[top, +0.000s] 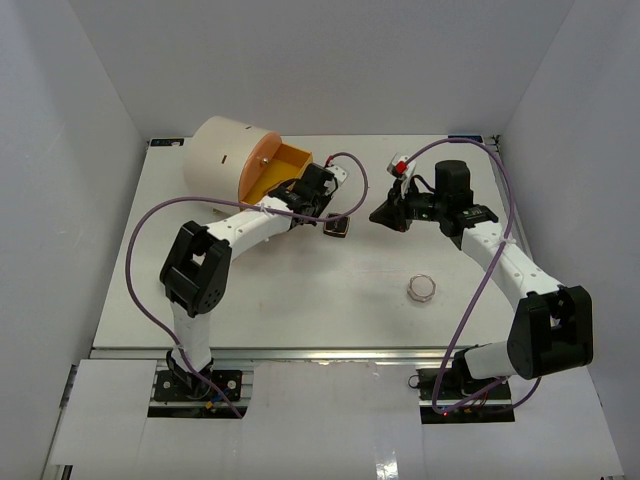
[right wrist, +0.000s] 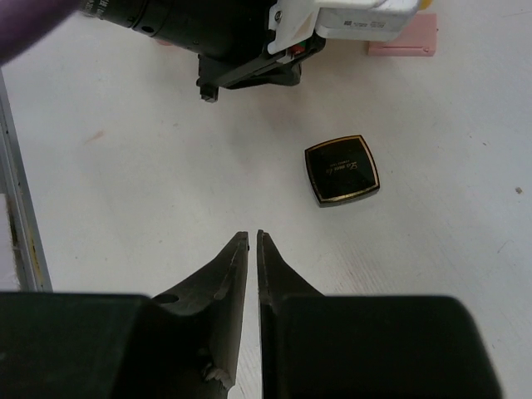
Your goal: Organize the makeup
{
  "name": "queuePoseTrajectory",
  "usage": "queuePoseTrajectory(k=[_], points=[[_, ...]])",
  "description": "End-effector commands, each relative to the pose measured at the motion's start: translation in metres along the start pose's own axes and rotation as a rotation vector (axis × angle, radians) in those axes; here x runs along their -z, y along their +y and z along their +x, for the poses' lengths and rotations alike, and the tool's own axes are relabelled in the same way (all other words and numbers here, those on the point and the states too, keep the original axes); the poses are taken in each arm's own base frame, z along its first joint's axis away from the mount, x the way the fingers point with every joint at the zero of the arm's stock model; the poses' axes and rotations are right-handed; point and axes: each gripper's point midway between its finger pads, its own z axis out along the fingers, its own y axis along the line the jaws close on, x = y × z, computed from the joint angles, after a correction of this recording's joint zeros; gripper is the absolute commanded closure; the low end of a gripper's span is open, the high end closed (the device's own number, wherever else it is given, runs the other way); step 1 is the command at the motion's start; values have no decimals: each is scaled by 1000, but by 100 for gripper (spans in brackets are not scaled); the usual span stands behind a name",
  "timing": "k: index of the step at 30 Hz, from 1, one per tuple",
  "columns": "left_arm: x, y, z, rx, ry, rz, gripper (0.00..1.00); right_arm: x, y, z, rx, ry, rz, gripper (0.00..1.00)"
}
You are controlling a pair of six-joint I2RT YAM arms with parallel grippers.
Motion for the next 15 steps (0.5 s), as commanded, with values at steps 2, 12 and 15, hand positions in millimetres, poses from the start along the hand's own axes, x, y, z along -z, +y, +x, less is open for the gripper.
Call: queuePoseTrajectory(k=[2,12,15], points=[[16,59,-22,-39,-23,-231,72,3,-3,-10,17,-38,-8,81],[18,100,-18,-2,6,-371,6,9,-8,-10,9,-46,1,72],[16,111,-17,11,13,-395,2,10,-9,-10,4,-48,4,72]])
